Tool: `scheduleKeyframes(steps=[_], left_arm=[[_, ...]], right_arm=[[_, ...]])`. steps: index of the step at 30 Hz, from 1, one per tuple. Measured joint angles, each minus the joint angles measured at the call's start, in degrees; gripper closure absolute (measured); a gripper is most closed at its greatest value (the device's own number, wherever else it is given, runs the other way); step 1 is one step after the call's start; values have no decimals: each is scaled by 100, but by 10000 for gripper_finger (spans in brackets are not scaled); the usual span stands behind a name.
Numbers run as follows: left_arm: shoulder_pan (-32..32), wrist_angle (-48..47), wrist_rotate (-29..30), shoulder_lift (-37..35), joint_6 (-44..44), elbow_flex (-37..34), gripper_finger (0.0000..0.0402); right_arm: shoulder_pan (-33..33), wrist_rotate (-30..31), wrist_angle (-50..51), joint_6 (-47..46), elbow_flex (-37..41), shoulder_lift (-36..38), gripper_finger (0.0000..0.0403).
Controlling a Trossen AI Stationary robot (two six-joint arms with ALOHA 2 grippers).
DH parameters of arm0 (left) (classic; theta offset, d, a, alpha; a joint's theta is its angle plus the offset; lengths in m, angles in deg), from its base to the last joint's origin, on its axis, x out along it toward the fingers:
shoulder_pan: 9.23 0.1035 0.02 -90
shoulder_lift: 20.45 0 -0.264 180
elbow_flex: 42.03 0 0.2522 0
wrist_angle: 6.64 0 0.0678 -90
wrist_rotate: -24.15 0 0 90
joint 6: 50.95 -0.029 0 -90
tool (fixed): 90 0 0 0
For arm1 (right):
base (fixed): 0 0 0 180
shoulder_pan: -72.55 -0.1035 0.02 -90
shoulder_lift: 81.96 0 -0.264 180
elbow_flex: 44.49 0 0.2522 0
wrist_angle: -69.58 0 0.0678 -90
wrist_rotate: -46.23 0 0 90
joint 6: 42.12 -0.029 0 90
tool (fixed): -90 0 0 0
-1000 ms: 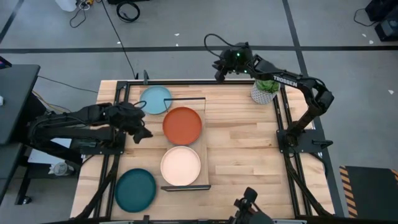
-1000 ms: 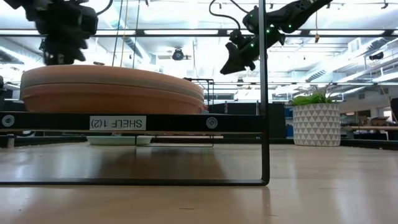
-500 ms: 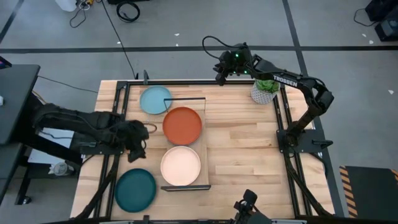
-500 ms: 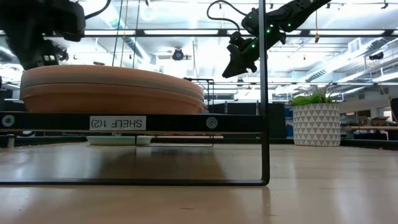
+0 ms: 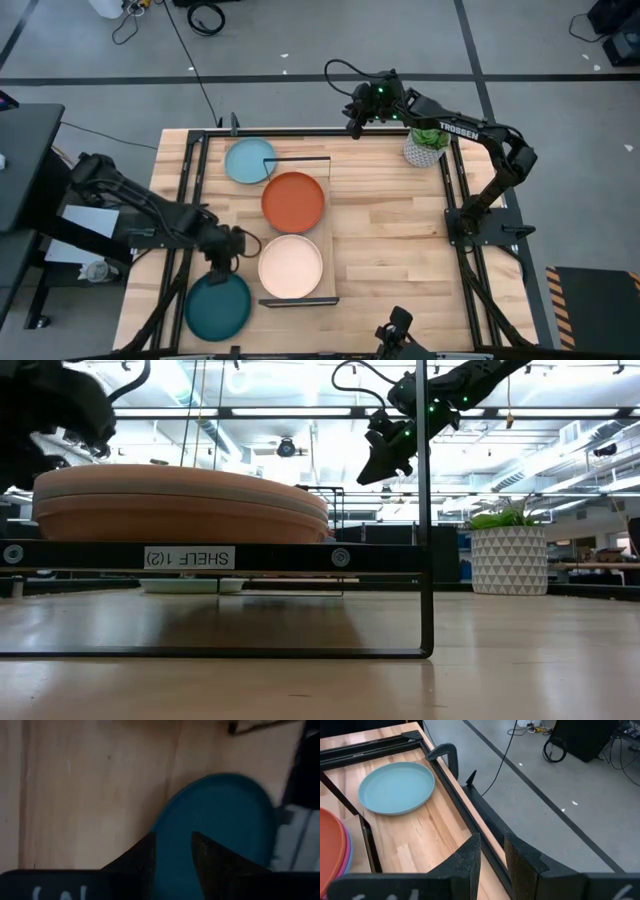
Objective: Place and stack plates onto a shelf
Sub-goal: Stack the green plate on top of the orange plate on the shelf
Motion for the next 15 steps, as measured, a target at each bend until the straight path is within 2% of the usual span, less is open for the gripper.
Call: scheduleKeyframes(steps=[15], left_arm=[[-870, 85, 965, 1057, 183, -3, 272]], right_arm=[[0, -7, -245, 105, 0, 0, 309]])
